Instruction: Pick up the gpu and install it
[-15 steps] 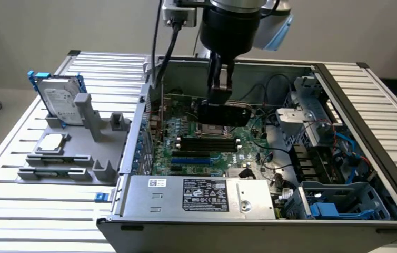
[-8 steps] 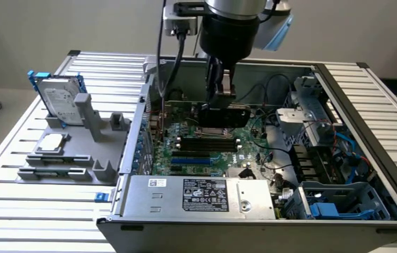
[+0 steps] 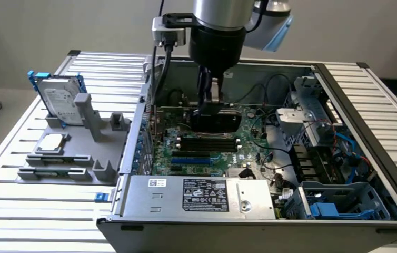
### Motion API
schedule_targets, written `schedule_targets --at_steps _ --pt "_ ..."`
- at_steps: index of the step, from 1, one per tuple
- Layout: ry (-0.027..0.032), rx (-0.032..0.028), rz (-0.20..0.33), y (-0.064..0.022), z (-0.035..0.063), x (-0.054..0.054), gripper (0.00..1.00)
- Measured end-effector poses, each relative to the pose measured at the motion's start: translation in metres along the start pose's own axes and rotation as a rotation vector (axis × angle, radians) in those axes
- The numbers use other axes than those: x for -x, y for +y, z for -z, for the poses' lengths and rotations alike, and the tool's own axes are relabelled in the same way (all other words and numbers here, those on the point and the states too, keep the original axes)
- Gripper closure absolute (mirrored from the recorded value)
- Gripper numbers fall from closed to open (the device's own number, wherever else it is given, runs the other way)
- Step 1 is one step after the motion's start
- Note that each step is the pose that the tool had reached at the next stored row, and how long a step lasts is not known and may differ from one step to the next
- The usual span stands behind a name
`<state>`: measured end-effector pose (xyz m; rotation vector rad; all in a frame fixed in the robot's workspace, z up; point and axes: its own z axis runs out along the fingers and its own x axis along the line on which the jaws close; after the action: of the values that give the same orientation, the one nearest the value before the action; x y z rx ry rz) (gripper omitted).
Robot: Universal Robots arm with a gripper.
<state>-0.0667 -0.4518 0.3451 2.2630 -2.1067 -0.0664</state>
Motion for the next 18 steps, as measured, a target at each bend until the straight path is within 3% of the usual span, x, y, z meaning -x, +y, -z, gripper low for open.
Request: schedule_targets --at_steps 5,10,18 --pt "0.0001 -0.0001 0.000 0.0028 -0.0086 -0.001 0.74" --pt "-0.0002 0.0003 0.000 0.0029 -0.0106 -0.002 0.74" --pt "0.0002 0.0004 0.000 0.0022 -0.0248 -0.002 0.74"
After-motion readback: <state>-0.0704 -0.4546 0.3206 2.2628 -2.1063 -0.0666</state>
